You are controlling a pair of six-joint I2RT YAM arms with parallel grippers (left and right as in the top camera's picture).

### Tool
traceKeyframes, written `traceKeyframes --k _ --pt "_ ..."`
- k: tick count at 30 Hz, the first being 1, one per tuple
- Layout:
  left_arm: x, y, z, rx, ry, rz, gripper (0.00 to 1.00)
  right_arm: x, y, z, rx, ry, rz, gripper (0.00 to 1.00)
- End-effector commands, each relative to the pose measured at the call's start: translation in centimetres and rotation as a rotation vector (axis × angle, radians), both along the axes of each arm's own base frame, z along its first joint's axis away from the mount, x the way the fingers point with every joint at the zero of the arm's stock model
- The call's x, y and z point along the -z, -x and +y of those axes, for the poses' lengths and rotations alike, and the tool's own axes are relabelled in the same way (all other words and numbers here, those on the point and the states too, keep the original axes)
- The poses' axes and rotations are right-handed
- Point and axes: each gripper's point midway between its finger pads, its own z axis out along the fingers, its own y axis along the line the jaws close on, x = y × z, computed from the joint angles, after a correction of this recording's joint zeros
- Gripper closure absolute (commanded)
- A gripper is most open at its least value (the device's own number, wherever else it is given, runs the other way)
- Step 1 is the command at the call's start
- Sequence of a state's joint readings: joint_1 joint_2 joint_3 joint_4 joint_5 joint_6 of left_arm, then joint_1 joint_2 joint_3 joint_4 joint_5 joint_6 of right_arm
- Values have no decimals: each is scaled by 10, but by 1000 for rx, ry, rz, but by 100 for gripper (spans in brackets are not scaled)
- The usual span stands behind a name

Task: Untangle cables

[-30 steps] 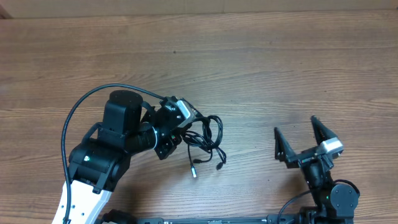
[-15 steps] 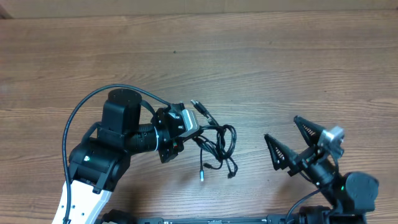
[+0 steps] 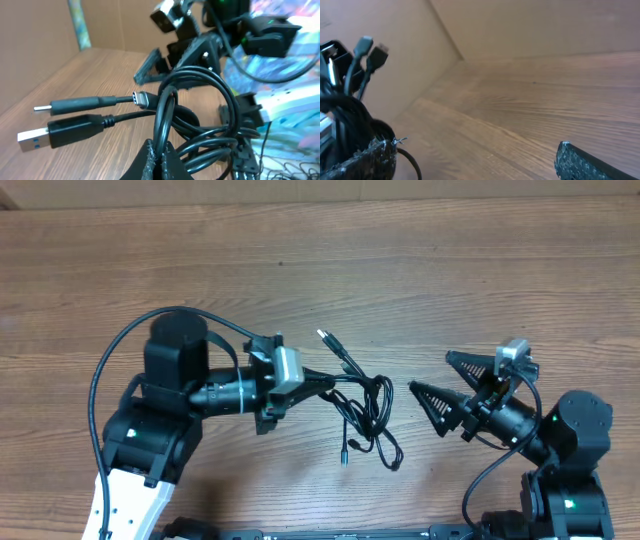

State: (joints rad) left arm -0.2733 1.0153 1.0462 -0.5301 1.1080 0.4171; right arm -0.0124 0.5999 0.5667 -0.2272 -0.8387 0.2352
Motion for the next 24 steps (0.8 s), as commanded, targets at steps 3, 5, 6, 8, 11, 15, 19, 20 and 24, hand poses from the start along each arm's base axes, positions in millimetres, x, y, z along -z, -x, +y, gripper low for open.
traceKeyframes --k 3,5,6,8,11,15,19,20,24 --pt "-39 25 17 153 162 53 96 -18 8 5 -49 -12 -48 0" --pt "-43 23 24 153 182 70 96 -18 10 7 -67 -15 -45 0" --pt "-44 22 28 154 192 73 96 -19 13 9 -86 -19 -45 0" --pt "-46 21 34 166 209 78 96 -21 18 13 -124 -25 -51 0" --pt "-44 17 36 161 214 92 96 -27 27 19 -190 -33 -81 0" --pt "-40 11 36 162 216 116 96 -34 41 27 -286 -42 -120 0" --pt "-37 7 35 173 222 140 96 -37 48 30 -332 -46 -138 0" --pt "-36 6 35 172 222 145 96 -37 48 30 -333 -45 -139 0" --pt "-34 4 35 171 223 150 96 -41 59 34 -400 -50 -159 0"
